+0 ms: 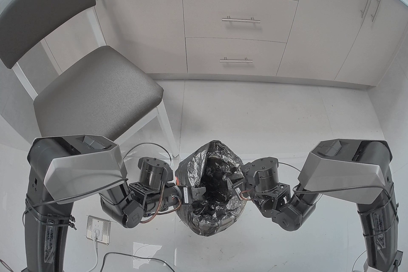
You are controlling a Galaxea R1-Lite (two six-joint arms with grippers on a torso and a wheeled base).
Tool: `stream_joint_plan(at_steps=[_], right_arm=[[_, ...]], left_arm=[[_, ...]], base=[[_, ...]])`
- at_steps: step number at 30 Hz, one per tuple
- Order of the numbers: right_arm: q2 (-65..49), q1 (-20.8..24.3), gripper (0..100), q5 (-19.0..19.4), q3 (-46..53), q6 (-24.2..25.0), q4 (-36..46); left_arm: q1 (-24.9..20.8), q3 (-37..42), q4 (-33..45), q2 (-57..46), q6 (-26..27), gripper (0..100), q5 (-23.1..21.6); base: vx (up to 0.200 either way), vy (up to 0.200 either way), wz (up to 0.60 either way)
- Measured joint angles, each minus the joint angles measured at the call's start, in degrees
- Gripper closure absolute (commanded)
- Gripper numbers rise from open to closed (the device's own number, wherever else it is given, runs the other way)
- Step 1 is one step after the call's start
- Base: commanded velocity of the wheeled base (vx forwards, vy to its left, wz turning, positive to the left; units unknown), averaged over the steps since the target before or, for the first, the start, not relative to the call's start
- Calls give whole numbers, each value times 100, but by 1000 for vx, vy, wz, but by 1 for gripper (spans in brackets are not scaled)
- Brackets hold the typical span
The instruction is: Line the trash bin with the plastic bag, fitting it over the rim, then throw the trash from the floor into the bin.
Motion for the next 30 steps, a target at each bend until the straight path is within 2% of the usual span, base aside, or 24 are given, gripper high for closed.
stream_joint_plan(at_steps=[23,27,30], right_arm=[[390,-235,0,40,-274,-4,-104],[451,-310,0,32,-423,-4,-99],[512,-356,0,32,-518,-6,-95]], left_arm=[[-321,304,-18,-730,-119,0,13],[-332,288,-20,-670,22,0,22],[-328,274,-24,-566,357,0,99]], base=[[0,0,0],[0,0,0],[0,0,0]])
